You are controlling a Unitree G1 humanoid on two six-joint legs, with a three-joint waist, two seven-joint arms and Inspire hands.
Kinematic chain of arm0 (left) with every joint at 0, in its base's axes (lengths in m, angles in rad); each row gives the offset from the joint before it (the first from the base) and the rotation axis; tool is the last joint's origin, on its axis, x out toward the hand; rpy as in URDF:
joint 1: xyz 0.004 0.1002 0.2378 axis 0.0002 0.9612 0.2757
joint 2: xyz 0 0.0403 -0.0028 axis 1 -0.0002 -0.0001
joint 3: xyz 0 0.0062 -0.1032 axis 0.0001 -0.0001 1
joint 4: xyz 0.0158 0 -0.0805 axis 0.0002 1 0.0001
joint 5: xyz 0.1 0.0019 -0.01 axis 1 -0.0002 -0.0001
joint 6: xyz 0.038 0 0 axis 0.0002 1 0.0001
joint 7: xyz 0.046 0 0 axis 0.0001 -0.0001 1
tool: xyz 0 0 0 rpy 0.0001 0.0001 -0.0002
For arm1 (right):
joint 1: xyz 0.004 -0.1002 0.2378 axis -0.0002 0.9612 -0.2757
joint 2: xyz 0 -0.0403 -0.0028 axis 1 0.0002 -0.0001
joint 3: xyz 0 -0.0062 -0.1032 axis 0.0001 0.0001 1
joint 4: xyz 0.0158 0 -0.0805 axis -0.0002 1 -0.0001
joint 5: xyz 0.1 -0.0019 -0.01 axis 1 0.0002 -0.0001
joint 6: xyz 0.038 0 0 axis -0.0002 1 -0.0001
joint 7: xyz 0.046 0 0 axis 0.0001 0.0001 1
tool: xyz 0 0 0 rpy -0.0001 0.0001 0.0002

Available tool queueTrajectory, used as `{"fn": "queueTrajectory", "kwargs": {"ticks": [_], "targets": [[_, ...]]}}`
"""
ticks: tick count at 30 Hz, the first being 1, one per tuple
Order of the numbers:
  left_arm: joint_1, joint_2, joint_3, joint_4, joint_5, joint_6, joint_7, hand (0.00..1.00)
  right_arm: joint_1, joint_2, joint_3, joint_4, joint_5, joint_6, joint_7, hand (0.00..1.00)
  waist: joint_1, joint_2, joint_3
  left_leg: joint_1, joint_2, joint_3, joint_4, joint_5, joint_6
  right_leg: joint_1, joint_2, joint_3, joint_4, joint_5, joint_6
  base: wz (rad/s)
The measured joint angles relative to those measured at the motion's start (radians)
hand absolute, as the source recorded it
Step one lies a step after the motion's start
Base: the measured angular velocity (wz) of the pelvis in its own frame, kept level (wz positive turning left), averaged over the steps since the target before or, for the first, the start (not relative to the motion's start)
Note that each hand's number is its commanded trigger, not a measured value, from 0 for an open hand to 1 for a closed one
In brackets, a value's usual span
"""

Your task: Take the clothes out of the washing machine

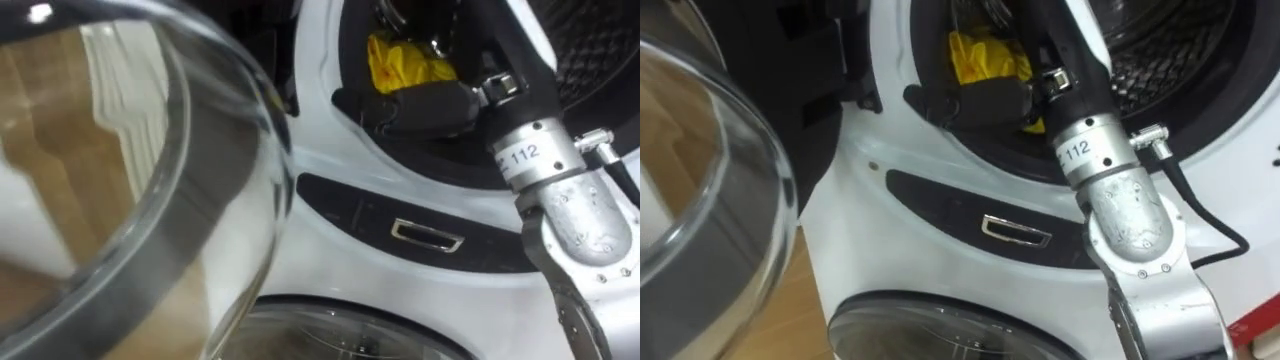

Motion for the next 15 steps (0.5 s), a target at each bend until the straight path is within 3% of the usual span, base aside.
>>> {"fn": "queueTrajectory", "kwargs": {"ticks": [4,6,10,15], "targets": [[0.016,-0.001,0.002,-0.013,-0.006,0.0,0.001,0.0,0.0,-0.008,-0.009,0.02,-0.016,-0.002,-0.021,0.0,-0.02,0.004,0.003,-0.001,0.001,-0.001,-0.003,-0.002,0.001,0.006,-0.002,-0.008,0.0,-0.002,0.002,0.09],[0.019,-0.002,0.019,-0.013,0.001,0.0,0.001,0.0,-0.001,-0.033,-0.032,0.075,-0.035,-0.005,-0.022,0.0,-0.02,0.002,0.0018,-0.003,0.001,-0.006,-0.002,-0.002,0.001,0.009,-0.004,-0.016,0.0,-0.002,0.003,0.09],[0.038,-0.002,0.05,-0.013,0.001,0.01,0.0,0.0,-0.001,-0.072,-0.103,0.189,-0.045,0.024,-0.04,0.0,-0.025,-0.008,-0.0036,-0.008,0.0,-0.015,-0.001,-0.002,0.001,0.009,-0.008,-0.028,0.001,-0.003,0.005,0.06],[0.054,-0.004,0.077,-0.034,0.002,0.026,-0.006,0.0,-0.008,-0.092,-0.124,0.21,-0.108,0.038,-0.035,0.0,-0.042,-0.011,-0.0027,-0.015,-0.002,-0.028,0.003,-0.001,0.002,0.009,-0.014,-0.045,0.001,-0.01,0.012,0.13]]}}
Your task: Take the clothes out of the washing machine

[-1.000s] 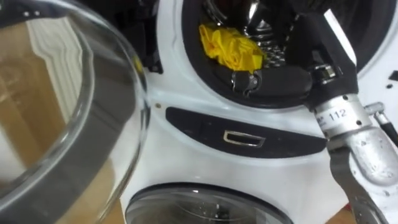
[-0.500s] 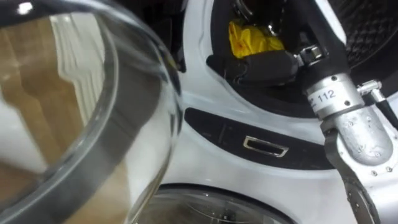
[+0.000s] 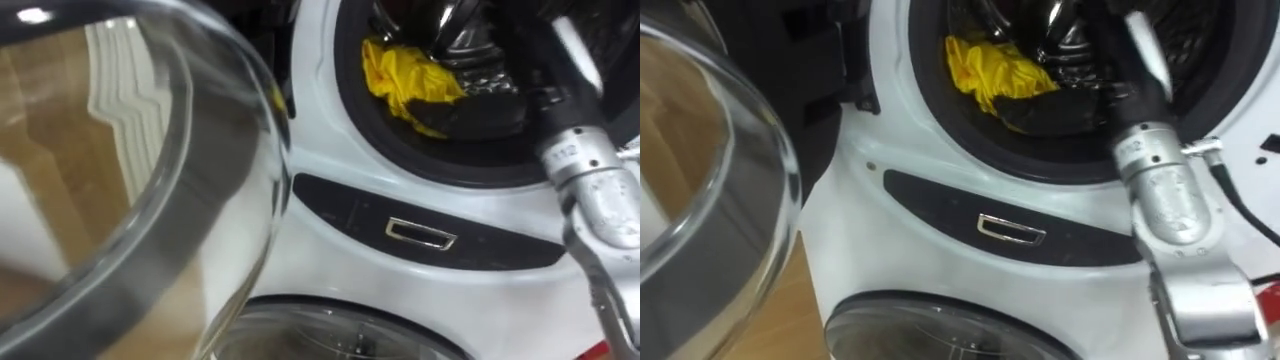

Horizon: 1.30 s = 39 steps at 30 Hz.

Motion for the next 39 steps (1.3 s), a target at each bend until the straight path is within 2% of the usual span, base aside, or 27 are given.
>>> {"fn": "queueTrajectory", "kwargs": {"ticks": [3,7,9,18,23,25,30,32,34,37,39], "targets": [[-0.001,0.002,0.003,0.0,-0.008,0.0,-0.001,0.0,-0.029,-0.031,-0.003,0.078,0.0,0.003,0.005,0.0,-0.007,-0.013,-0.0022,-0.007,-0.002,0.0,0.012,0.0,0.0,0.001,-0.004,-0.001,0.001,-0.001,0.001,0.07],[-0.004,0.003,0.007,-0.011,-0.008,0.0,0.0,0.0,-0.03,-0.038,-0.003,0.108,-0.005,0.006,0.015,0.0,-0.012,-0.027,-0.0061,-0.008,-0.002,-0.002,0.013,0.0,0.0,0.002,-0.006,-0.004,0.0,-0.002,0.003,0.03],[-0.003,0.0,0.026,-0.012,-0.001,0.0,-0.001,0.0,-0.038,-0.038,-0.005,0.126,-0.01,0.005,0.028,0.0,-0.029,-0.029,-0.0058,-0.011,-0.003,-0.015,0.014,0.001,0.001,0.006,-0.009,-0.015,0.0,-0.002,0.004,0.16],[0.023,-0.005,0.111,-0.054,0.0,-0.001,-0.001,0.0,-0.058,-0.046,-0.026,0.137,-0.01,0.023,0.09,0.0,-0.041,-0.028,-0.0048,-0.018,-0.012,-0.028,0.013,0.002,0.005,0.007,-0.018,-0.017,0.0,-0.006,0.009,0.06],[0.021,-0.004,0.111,-0.07,0.001,-0.002,-0.013,0.0,-0.058,-0.062,-0.025,0.137,-0.019,0.025,0.161,0.0,-0.039,-0.025,-0.0022,-0.012,-0.015,-0.021,0.012,0.0,0.008,0.009,-0.019,-0.014,0.002,-0.006,0.009,-0.03],[0.008,-0.004,0.11,-0.07,0.0,-0.008,-0.014,0.0,-0.068,-0.063,-0.025,0.141,-0.032,0.025,0.208,0.0,-0.029,-0.019,0.0016,-0.008,-0.015,-0.014,0.012,0.001,0.009,0.009,-0.02,-0.012,0.005,-0.006,0.009,-0.06],[-0.011,0.0,0.079,-0.069,-0.008,-0.007,-0.013,0.0,-0.097,-0.063,-0.015,0.161,-0.038,0.026,0.29,0.0,-0.024,-0.019,0.0017,-0.008,-0.015,-0.01,0.011,0.002,0.01,0.0,-0.021,-0.01,0.018,-0.006,0.01,-0.04],[-0.018,0.001,0.068,-0.067,-0.007,-0.006,-0.013,0.0,-0.109,-0.064,-0.013,0.179,-0.041,0.027,0.316,0.0,-0.024,-0.024,0.002,-0.008,-0.015,-0.01,0.01,0.002,0.01,0.0,-0.021,-0.009,0.019,-0.006,0.01,0.0],[-0.03,0.003,0.066,-0.058,-0.005,-0.002,-0.013,0.0,-0.11,-0.075,-0.01,0.189,-0.047,0.032,0.356,0.0,-0.012,-0.032,0.0058,-0.006,-0.014,-0.003,0.011,0.002,0.01,0.0,-0.019,-0.005,0.019,-0.005,0.007,-0.08],[-0.038,0.012,0.04,-0.055,-0.002,0.001,-0.017,0.0,-0.142,-0.103,0.02,0.229,-0.055,0.051,0.428,0.0,-0.003,-0.04,0.0036,-0.006,-0.014,0.0,0.011,0.002,0.01,-0.001,-0.018,-0.004,0.018,-0.004,0.005,-0.03],[-0.043,0.015,0.037,-0.048,0.0,0.003,-0.024,0.0,-0.171,-0.105,0.026,0.252,-0.058,0.066,0.475,0.0,0.01,-0.044,0.0027,-0.002,-0.013,0.002,0.011,0.002,0.01,0.001,-0.017,-0.004,0.017,-0.003,0.004,-0.04]]}}
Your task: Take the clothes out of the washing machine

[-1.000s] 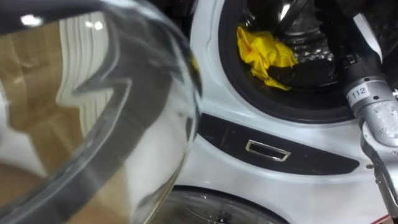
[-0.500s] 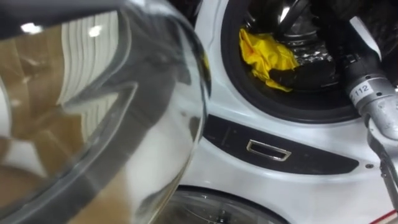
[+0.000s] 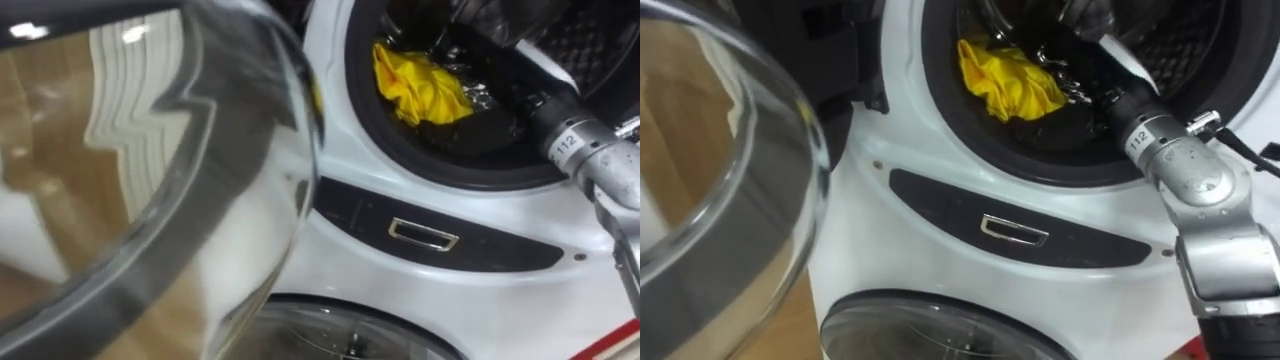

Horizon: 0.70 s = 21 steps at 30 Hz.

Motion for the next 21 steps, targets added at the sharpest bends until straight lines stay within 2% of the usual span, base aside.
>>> {"fn": "queueTrajectory", "kwargs": {"ticks": [2,6,9,10,11,15,18,21], "targets": [[-0.002,0.005,0.0,0.001,0.0,0.007,-0.011,0.0,-0.013,-0.009,0.008,0.006,-0.025,0.011,0.04,0.0,0.017,-0.001,0.0001,0.011,0.002,0.008,0.0,0.0,0.0,0.006,0.002,0.0,0.0,0.0,0.0,-0.08],[-0.006,0.025,-0.017,0.006,0.0,0.015,-0.021,0.0,-0.015,-0.02,0.032,-0.001,-0.071,0.017,0.135,0.0,0.02,-0.008,0.005,0.023,0.002,0.015,-0.006,0.0,0.0,0.015,0.002,0.0,-0.001,0.001,-0.001,-0.04],[-0.019,0.036,-0.018,0.019,0.0,0.015,-0.028,0.0,-0.019,-0.02,0.031,-0.005,-0.11,0.019,0.181,0.0,0.028,-0.012,0.0053,0.024,0.002,0.02,-0.009,0.0,-0.001,0.013,0.004,0.006,-0.001,0.001,-0.002,-0.06],[-0.022,0.039,-0.019,0.019,0.0,0.015,-0.028,0.0,-0.02,-0.021,0.032,-0.012,-0.128,0.023,0.198,0.55,0.036,-0.012,0.0053,0.026,0.003,0.023,-0.011,0.0,-0.001,0.013,0.006,0.012,-0.002,0.002,-0.003,-0.08],[-0.023,0.041,-0.023,0.019,0.0,0.015,-0.028,0.0,-0.02,-0.023,0.032,-0.013,-0.139,0.025,0.204,1.0,0.041,-0.012,0.0053,0.028,0.003,0.025,-0.013,0.0,-0.001,0.013,0.007,0.015,-0.002,0.002,-0.003,-0.07],[-0.029,0.068,-0.079,0.029,-0.006,0.015,-0.025,0.0,-0.023,-0.028,0.039,-0.033,-0.177,0.025,0.222,1.0,0.046,-0.015,0.0064,0.032,0.01,0.027,-0.014,0.0,-0.003,0.015,0.014,0.016,-0.004,0.002,-0.003,-0.01],[-0.06,0.071,-0.096,0.064,-0.007,0.015,-0.02,0.0,-0.023,-0.029,0.045,-0.033,-0.188,0.025,0.212,1.0,0.047,-0.018,0.0086,0.033,0.012,0.027,-0.015,0.002,-0.006,0.016,0.016,0.016,-0.004,0.001,-0.004,0.0],[-0.077,0.072,-0.117,0.078,-0.007,0.013,-0.02,0.0,-0.029,-0.029,0.044,-0.031,-0.224,0.027,0.16,1.0,0.053,-0.021,0.0102,0.033,0.012,0.027,-0.017,0.002,-0.006,0.016,0.016,0.016,-0.004,0.001,-0.006,0.0]]}}
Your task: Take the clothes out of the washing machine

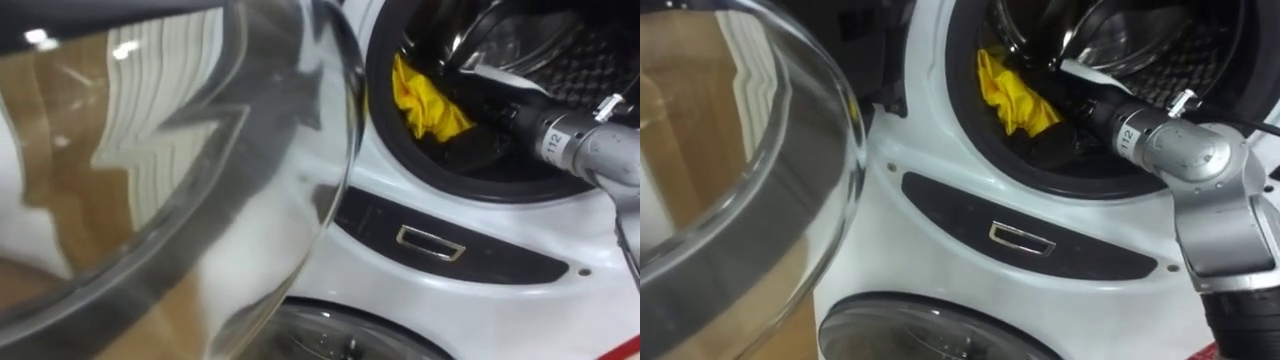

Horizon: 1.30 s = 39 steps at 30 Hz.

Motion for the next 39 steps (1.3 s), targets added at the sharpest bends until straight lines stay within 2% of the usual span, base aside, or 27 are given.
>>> {"fn": "queueTrajectory", "kwargs": {"ticks": [8,11,14,16,18,20,21,22,23,25,26,28,29,31,33,35,37,39], "targets": [[-0.015,0.003,-0.008,0.011,-0.001,-0.002,0.0,0.0,-0.023,-0.012,0.002,-0.003,-0.024,0.008,-0.034,1.0,0.007,-0.006,0.0028,0.004,0.001,0.003,-0.005,-0.001,0.0,0.0,0.002,0.003,0.0,-0.001,0.001,0.0],[-0.014,0.002,-0.008,0.008,-0.002,-0.018,0.004,0.0,-0.011,-0.008,0.001,-0.031,-0.034,0.018,-0.062,1.0,0.011,-0.007,0.0029,0.002,0.001,0.006,-0.005,-0.001,-0.001,-0.005,0.002,0.003,-0.001,-0.001,0.001,-0.01],[-0.007,0.002,-0.004,0.01,-0.001,-0.02,0.014,0.0,0.014,-0.006,-0.02,-0.111,-0.046,0.039,-0.077,1.0,0.01,-0.006,0.0023,0.001,0.003,0.011,-0.008,-0.001,-0.001,-0.01,0.006,0.003,-0.002,-0.002,0.001,-0.06],[-0.003,-0.002,0.011,0.016,0.002,-0.029,0.017,0.0,0.032,-0.005,-0.02,-0.206,-0.08,0.04,-0.078,1.0,0.002,-0.008,-0.0003,0.0,0.002,0.032,-0.003,-0.001,-0.001,-0.017,0.007,0.009,-0.001,-0.001,0.001,-0.19],[0.015,-0.011,0.041,0.017,0.002,-0.048,0.017,0.0,0.052,-0.006,-0.023,-0.305,-0.064,0.038,-0.081,1.0,-0.012,0.001,-0.0022,0.0,0.001,0.055,0.003,-0.001,-0.001,-0.019,0.008,0.018,-0.002,-0.001,0.001,-0.23],[0.04,-0.018,0.055,0.016,0.001,-0.065,0.024,0.0,0.096,-0.006,-0.034,-0.404,-0.018,0.026,-0.088,1.0,-0.028,0.017,-0.0081,0.008,0.001,0.058,0.003,0.0,-0.001,-0.018,0.011,0.032,-0.002,-0.001,0.001,-0.21],[0.056,-0.025,0.063,0.019,0.002,-0.07,0.035,0.0,0.133,-0.005,-0.045,-0.47,0.009,0.018,-0.093,1.0,-0.043,0.033,-0.0127,0.012,0.003,0.058,0.003,0.0,-0.001,-0.013,0.012,0.036,-0.002,-0.001,0.001,0.04],[0.059,-0.035,0.067,0.018,0.001,-0.077,0.04,0.0,0.184,0.002,-0.074,-0.536,0.047,0.016,-0.1,1.0,-0.05,0.045,-0.0246,0.017,0.003,0.059,0.002,0.0,0.0,-0.008,0.013,0.042,-0.001,-0.001,0.001,0.1],[0.062,-0.04,0.069,0.017,0.0,-0.085,0.045,0.0,0.206,0.011,-0.089,-0.563,0.072,0.007,-0.11,1.0,-0.051,0.052,-0.0254,0.023,0.004,0.06,0.002,0.0,0.0,-0.003,0.013,0.045,-0.001,-0.001,0.001,0.05],[0.08,-0.053,0.07,0.021,-0.002,-0.109,0.067,0.0,0.304,0.055,-0.125,-0.652,0.137,-0.031,-0.154,1.0,-0.056,0.069,-0.0233,0.038,0.003,0.06,0.002,0.0,0.0,0.014,0.012,0.046,-0.003,-0.002,0.002,0.0],[0.085,-0.054,0.071,0.023,-0.002,-0.113,0.071,0.0,0.329,0.067,-0.133,-0.671,0.153,-0.037,-0.159,1.0,-0.064,0.071,-0.0229,0.039,0.002,0.061,0.002,0.0,0.0,0.016,0.011,0.045,-0.005,-0.002,0.002,0.08],[0.11,-0.057,0.084,0.036,-0.003,-0.128,0.078,0.0,0.434,0.112,-0.163,-0.715,0.245,-0.07,-0.169,1.0,-0.086,0.075,-0.0199,0.041,0.0,0.085,0.0,0.0,0.0,0.026,0.008,0.038,-0.019,-0.002,0.002,0.02],[0.117,-0.059,0.084,0.037,-0.003,-0.129,0.08,0.0,0.455,0.121,-0.17,-0.719,0.275,-0.078,-0.169,1.0,-0.093,0.078,-0.0182,0.041,0.0,0.086,0.0,0.0,0.0,0.026,0.007,0.036,-0.018,-0.002,0.002,0.0],[0.143,-0.072,0.084,0.04,-0.003,-0.134,0.082,0.0,0.511,0.131,-0.18,-0.726,0.359,-0.093,-0.168,1.0,-0.125,0.089,-0.0106,0.035,-0.003,0.116,0.0,-0.001,0.0,0.02,0.001,0.034,-0.017,-0.003,0.006,0.0],[0.149,-0.081,0.086,0.041,0.002,-0.136,0.081,0.0,0.547,0.145,-0.203,-0.74,0.385,-0.104,-0.166,1.0,-0.148,0.099,-0.0057,0.022,0.001,0.119,-0.001,-0.012,0.001,0.006,0.004,0.033,-0.016,-0.003,0.009,0.05],[0.158,-0.095,0.09,0.048,0.005,-0.143,0.081,0.0,0.59,0.151,-0.243,-0.741,0.408,-0.119,-0.15,1.0,-0.157,0.112,-0.0106,0.007,0.003,0.128,0.0,-0.017,0.002,-0.011,0.009,0.043,-0.009,0.001,0.006,-0.04],[0.169,-0.098,0.09,0.055,0.005,-0.149,0.081,0.0,0.614,0.152,-0.265,-0.741,0.414,-0.121,-0.146,1.0,-0.164,0.114,-0.0169,0.01,0.003,0.133,0.002,-0.017,0.001,-0.013,0.009,0.051,0.0,0.001,0.005,-0.1],[0.18,-0.097,0.102,0.056,0.004,-0.154,0.081,0.0,0.631,0.157,-0.284,-0.737,0.425,-0.128,-0.145,1.0,-0.178,0.115,-0.0186,0.011,0.003,0.134,0.004,-0.016,0.001,-0.013,0.008,0.053,0.001,0.002,0.005,-0.02]]}}
